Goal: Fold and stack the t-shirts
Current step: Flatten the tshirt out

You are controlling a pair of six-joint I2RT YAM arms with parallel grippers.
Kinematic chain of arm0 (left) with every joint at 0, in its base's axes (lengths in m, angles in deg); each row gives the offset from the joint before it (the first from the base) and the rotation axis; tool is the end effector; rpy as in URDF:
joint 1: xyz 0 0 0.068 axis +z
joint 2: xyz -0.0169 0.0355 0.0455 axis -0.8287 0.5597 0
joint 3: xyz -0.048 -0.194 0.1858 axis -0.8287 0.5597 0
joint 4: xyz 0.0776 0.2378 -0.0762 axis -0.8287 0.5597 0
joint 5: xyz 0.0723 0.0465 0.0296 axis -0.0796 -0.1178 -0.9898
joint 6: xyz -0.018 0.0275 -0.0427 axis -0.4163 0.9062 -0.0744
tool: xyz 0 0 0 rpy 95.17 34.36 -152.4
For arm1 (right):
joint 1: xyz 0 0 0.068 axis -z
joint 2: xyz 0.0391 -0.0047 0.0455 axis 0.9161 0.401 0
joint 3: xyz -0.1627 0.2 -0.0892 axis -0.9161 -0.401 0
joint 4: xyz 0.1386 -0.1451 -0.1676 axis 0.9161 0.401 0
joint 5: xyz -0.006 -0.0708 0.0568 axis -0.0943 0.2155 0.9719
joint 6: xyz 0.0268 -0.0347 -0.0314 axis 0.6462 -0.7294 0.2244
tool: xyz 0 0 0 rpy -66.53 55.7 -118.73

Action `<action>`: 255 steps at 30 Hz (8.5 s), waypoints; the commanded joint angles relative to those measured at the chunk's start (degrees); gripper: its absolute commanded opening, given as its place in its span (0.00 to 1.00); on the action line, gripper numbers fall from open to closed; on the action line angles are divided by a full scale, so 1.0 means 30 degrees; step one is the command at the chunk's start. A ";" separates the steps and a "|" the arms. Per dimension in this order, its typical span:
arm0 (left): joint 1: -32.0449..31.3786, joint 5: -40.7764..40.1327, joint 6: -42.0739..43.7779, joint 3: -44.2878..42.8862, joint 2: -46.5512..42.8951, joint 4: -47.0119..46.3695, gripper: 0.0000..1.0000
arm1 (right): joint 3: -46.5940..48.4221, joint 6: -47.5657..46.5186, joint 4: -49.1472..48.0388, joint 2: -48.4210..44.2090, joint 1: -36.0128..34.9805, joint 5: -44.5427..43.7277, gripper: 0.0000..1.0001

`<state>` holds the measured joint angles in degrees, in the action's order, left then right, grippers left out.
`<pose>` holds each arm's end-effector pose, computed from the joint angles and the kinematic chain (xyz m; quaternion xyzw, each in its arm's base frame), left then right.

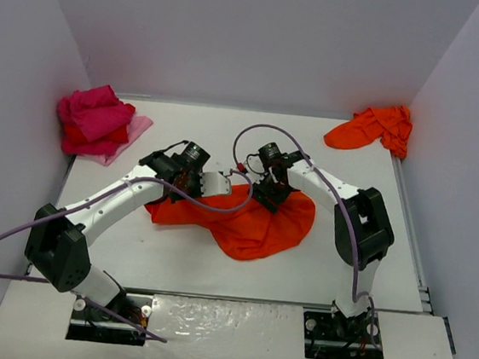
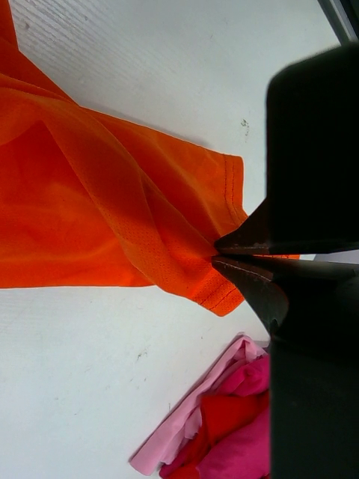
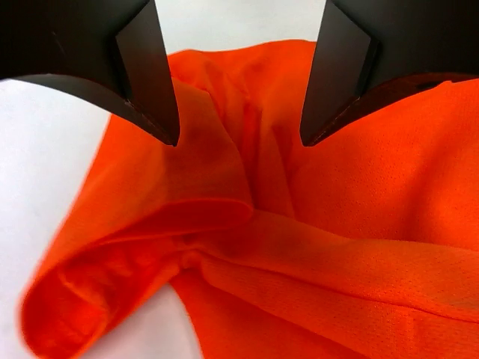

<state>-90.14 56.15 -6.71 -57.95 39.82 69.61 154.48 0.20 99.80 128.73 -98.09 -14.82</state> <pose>0.2510 -0.1688 0.2843 0.5901 0.7635 0.0368 0.2598 0.3415 0.2130 0.1987 -0.4841 0.8367 0.0310 0.2541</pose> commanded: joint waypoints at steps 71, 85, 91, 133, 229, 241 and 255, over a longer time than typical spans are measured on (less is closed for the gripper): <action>0.3511 0.8384 -0.2344 -0.6613 -0.1191 0.2937 0.03 | 0.1786 -0.1755 0.3116 -1.0457 0.4952 0.1542 0.00; 0.6389 0.5009 -0.5695 -0.3528 -0.4364 -0.1565 0.00 | 0.4571 -0.0900 0.3109 -0.3497 -0.4563 -0.2727 0.00; 0.8625 0.4592 -0.7231 -0.3210 -0.5483 -0.3052 0.01 | 1.2180 -0.1315 0.7674 -0.5149 -0.4705 0.3898 0.00; 0.9281 0.8385 -0.1731 -0.3065 0.0212 0.0666 0.10 | 0.1298 -0.2782 0.1395 -0.3280 0.0440 -0.7988 0.65; 1.0512 1.0067 0.3079 -1.2997 1.4909 0.8353 0.00 | 0.3336 -0.2712 0.2119 0.2601 0.0500 -0.4759 0.38; 1.0512 0.9884 0.2908 -1.3173 1.4979 0.8005 0.00 | 0.4211 -0.2835 0.1441 0.2756 0.0518 -0.5094 0.00; 1.0834 0.7072 -0.2106 -1.0419 1.0162 -0.1695 0.00 | 0.6191 -0.2870 -0.2056 -0.0587 0.1876 -0.8364 0.00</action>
<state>-58.84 84.13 -3.43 -91.72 83.10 84.76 167.40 -8.56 101.46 137.13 -95.30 -31.68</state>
